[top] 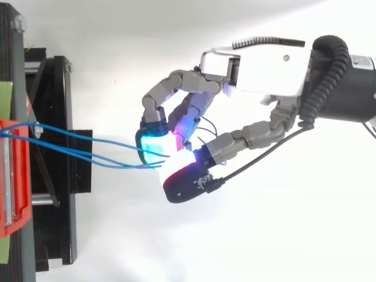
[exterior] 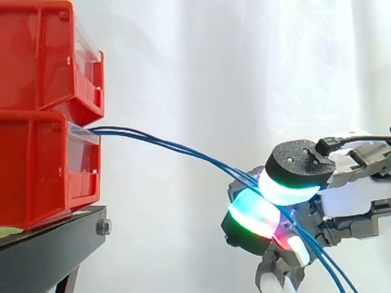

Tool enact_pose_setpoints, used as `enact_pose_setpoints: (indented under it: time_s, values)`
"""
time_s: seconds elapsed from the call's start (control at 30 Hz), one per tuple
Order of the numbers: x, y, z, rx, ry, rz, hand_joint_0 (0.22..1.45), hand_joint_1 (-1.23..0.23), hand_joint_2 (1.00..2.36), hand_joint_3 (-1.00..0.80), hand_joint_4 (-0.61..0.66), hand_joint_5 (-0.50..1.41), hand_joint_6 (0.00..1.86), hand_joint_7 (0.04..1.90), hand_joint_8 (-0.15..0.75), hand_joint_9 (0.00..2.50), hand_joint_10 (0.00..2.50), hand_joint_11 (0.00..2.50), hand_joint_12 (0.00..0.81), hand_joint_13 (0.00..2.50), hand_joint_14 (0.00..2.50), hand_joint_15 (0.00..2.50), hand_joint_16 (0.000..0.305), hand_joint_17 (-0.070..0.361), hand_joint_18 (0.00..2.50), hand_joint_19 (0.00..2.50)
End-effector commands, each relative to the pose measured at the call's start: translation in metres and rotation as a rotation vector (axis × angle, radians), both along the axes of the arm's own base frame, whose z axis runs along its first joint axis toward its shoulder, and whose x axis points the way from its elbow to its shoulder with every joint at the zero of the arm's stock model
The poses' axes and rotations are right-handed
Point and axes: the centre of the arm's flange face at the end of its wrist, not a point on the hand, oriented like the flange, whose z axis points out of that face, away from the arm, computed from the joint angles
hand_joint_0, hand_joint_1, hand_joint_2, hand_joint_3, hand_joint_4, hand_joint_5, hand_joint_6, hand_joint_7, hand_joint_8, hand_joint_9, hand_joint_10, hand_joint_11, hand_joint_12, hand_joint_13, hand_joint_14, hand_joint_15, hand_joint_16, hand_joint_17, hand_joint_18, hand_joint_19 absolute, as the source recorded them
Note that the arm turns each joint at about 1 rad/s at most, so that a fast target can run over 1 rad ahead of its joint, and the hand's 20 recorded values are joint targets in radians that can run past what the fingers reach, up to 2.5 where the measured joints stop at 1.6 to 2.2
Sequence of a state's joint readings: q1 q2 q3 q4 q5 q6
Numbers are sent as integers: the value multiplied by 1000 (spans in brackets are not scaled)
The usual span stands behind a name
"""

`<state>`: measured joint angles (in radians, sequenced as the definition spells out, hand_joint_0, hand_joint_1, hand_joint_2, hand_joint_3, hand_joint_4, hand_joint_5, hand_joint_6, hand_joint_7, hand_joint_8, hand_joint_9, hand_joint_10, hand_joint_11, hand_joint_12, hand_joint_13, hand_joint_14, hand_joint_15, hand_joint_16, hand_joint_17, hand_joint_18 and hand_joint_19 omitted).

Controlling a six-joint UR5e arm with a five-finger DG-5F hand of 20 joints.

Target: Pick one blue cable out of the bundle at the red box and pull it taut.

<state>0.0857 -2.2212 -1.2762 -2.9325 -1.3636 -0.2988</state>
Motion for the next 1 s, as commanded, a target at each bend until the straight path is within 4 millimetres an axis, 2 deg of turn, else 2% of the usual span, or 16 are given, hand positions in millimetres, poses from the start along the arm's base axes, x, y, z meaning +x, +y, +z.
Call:
enact_pose_setpoints:
  time_s: [0.0, 0.13, 0.2, 0.3, 0.43, 0.5, 0.57, 0.63, 0.7, 0.73, 0.83, 0.97]
  values:
    - [0, 0, 0, 2, -3, -3, 638, -919, 1021, -151, -53, -126, 895, 1108, 205, 1118, 14, 692, 351, 871, 15, 447, 43, 97, 714, 421]
    - [2, 0, 3, 1, -9, -4, 694, -959, 1022, -200, -121, -135, 904, 1095, 210, 1116, 13, 681, 349, 870, 15, 437, 43, 96, 740, 409]
    - [5, 0, 8, -1, -19, -4, 740, -976, 1019, -267, -246, -140, 908, 1116, 182, 1082, 14, 646, 335, 846, 15, 427, 42, 94, 741, 372]
    - [5, -1, 9, -1, -21, -6, 780, -978, 1009, -397, -343, -144, 908, 1093, 142, 1000, 11, 596, 329, 797, 13, 396, 40, 91, 714, 333]
    - [4, -1, 8, -1, -18, -6, 807, -980, 1000, -500, -343, -155, 909, 1131, 123, 941, 13, 568, 322, 770, 13, 384, 39, 88, 696, 313]
    - [5, 0, 9, 0, -21, -1, 810, -988, 1000, -500, -399, -156, 904, 1188, 113, 928, 10, 562, 315, 741, 13, 376, 38, 86, 669, 307]
    - [5, 0, 9, 0, -21, -1, 810, -995, 1000, -500, -384, -163, 903, 1190, 112, 881, 10, 549, 317, 723, 14, 366, 38, 85, 647, 300]
    - [5, 0, 9, 0, -21, -2, 800, -991, 1000, -500, -357, -173, 897, 1096, 114, 853, 10, 547, 320, 700, 12, 353, 38, 85, 626, 281]
    - [5, 0, 9, 0, -21, -2, 723, -1017, 1000, -500, -293, -189, 885, 962, 123, 801, 9, 545, 323, 672, 13, 344, 38, 86, 609, 272]
    - [5, 0, 9, 1, -21, -3, 717, -1016, 1000, -500, -286, -190, 885, 950, 126, 800, 9, 551, 322, 672, 12, 349, 38, 86, 607, 271]
    - [5, -1, 9, 1, -22, -4, 584, -978, 1000, -500, -245, -190, 878, 911, 133, 824, 10, 574, 332, 681, 12, 367, 40, 90, 592, 318]
    - [5, -1, 9, 1, -19, -1, 513, -884, 1000, -500, -194, -168, 864, 929, 158, 898, 10, 588, 352, 712, 12, 379, 43, 98, 594, 344]
